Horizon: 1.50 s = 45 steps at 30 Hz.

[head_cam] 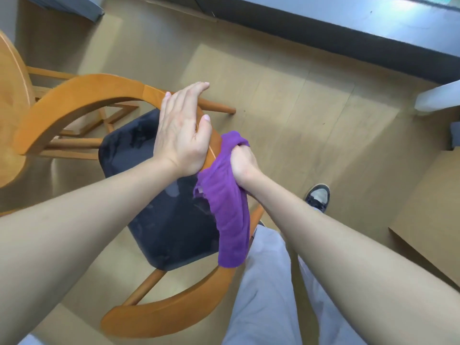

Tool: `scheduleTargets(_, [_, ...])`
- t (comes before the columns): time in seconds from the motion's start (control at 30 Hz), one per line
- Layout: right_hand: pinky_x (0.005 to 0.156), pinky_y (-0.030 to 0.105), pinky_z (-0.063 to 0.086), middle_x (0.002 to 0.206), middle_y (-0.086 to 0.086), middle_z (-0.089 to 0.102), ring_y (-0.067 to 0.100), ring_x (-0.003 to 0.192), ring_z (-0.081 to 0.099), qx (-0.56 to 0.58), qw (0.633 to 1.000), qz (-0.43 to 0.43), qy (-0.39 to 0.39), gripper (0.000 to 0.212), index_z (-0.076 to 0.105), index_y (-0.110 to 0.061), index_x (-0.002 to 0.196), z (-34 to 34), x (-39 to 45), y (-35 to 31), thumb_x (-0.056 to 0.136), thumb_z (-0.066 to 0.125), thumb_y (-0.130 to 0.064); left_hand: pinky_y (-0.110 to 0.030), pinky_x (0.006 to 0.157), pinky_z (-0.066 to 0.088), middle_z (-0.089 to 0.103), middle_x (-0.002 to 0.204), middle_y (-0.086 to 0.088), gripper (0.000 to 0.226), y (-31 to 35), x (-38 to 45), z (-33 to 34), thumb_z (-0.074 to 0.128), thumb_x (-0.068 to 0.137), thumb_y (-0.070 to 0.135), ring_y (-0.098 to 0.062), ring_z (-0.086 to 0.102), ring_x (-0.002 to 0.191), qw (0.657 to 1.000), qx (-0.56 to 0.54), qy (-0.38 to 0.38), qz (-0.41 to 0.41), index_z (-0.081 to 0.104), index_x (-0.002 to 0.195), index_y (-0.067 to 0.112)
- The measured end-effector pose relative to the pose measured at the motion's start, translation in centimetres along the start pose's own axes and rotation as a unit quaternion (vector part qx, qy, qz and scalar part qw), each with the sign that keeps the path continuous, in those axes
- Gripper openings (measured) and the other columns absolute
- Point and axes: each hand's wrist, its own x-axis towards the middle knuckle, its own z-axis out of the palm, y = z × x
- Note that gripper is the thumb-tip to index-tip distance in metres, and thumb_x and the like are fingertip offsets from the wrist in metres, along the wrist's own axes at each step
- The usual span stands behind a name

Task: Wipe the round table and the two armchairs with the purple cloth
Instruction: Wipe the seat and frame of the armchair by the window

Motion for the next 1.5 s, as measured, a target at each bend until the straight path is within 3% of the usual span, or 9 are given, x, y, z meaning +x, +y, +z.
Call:
scheduleTargets(0.33, [0.118,0.037,0.029,0.147,0.010,0.053,0.024,0.140,0.045,0.021,0.990,-0.135,0.044,0.039,0.047,-0.007,0.146,0.2,-5.2,5.9,0.109,0.035,-0.013,-0.045,0.120,0.015,0.053,0.137,0.000,0.055,-0.4,-0.1,0.2,0.035,0.087,0.029,-0.020,0.042,0.131,1.000,0.020,0.007,0.001,0.047,0.139,0.018])
scheduleTargets(0.43, [0.124,0.041,0.014,0.143,0.012,0.053,0.020,0.136,0.043,-0.032,0.994,-0.077,0.068,0.039,0.048,-0.005,0.143,0.8,-6.9,10.1,0.110,0.028,-0.011,-0.046,0.120,0.016,0.053,0.137,-0.001,0.055,-0.2,0.0,0.1,0.033,0.088,0.030,-0.021,0.042,0.131,1.000,0.015,0.010,0.004,0.046,0.139,0.017])
scheduleTargets(0.53, [0.114,0.040,0.031,0.146,0.023,0.047,0.035,0.134,0.043,-0.039,0.995,0.070,0.059,0.041,0.038,0.004,0.145,1.9,-8.6,13.3,0.108,0.026,-0.008,-0.048,0.118,0.021,0.053,0.136,-0.003,0.055,-0.3,0.2,0.2,0.031,0.088,0.032,-0.022,0.042,0.130,1.000,0.018,0.013,0.017,0.046,0.138,0.016])
scheduleTargets(0.7, [0.080,0.017,0.049,0.081,-0.018,0.066,-0.001,0.075,0.062,0.347,0.908,0.143,0.186,0.050,0.035,-0.033,0.154,4.0,-9.8,14.9,0.106,0.046,-0.033,-0.043,0.114,0.026,0.053,0.135,-0.006,0.054,-0.7,-0.1,0.5,0.029,0.089,0.032,-0.025,0.044,0.126,0.999,0.033,0.026,0.016,0.047,0.137,0.014])
scheduleTargets(0.77, [0.093,0.029,0.054,0.099,-0.009,0.070,0.010,0.089,0.068,0.435,0.872,0.143,0.172,0.060,0.031,-0.030,0.157,4.0,-8.5,14.7,0.102,0.053,-0.038,-0.042,0.112,0.028,0.053,0.135,-0.006,0.052,-0.5,-0.2,0.6,0.030,0.090,0.029,-0.026,0.044,0.124,0.999,0.034,0.031,0.016,0.047,0.137,0.014])
scheduleTargets(0.87, [0.116,0.041,0.038,0.122,-0.001,0.058,0.022,0.113,0.055,0.333,0.923,0.133,0.140,0.018,0.052,-0.029,0.121,2.7,-6.5,11.8,0.104,0.051,-0.036,-0.043,0.113,0.027,0.052,0.136,-0.005,0.049,-0.3,-0.2,0.4,0.032,0.091,0.026,-0.026,0.043,0.125,0.999,0.034,0.030,0.011,0.047,0.137,0.015])
scheduleTargets(0.97, [0.096,0.040,0.043,0.098,0.002,0.054,0.022,0.098,0.047,0.178,0.981,0.045,0.061,0.034,0.043,-0.028,0.073,1.0,-4.8,6.4,0.106,0.038,-0.027,-0.045,0.114,0.025,0.052,0.137,-0.005,0.049,-0.4,-0.1,0.4,0.033,0.091,0.025,-0.026,0.043,0.126,0.999,0.029,0.027,0.010,0.047,0.137,0.015])
scheduleTargets(1.23, [0.104,0.039,0.044,0.131,0.010,0.066,0.029,0.120,0.059,-0.055,0.985,-0.157,0.041,0.036,0.066,-0.011,0.123,0.6,-3.9,-1.4,0.104,0.037,-0.021,-0.046,0.114,0.026,0.054,0.137,-0.006,0.049,-0.6,0.3,0.6,0.033,0.090,0.025,-0.028,0.045,0.126,0.999,0.028,0.020,0.009,0.049,0.135,0.014])
scheduleTargets(1.5, [0.055,0.031,0.030,0.062,-0.010,0.034,0.010,0.059,0.031,-0.076,0.941,-0.299,0.140,0.026,0.038,-0.016,0.063,-3.6,-9.0,3.4,0.084,0.052,-0.020,-0.047,0.113,0.027,0.057,0.133,-0.007,0.050,-0.6,0.3,0.7,0.033,0.089,0.028,-0.027,0.046,0.124,0.999,0.020,0.028,0.017,0.052,0.133,0.014])
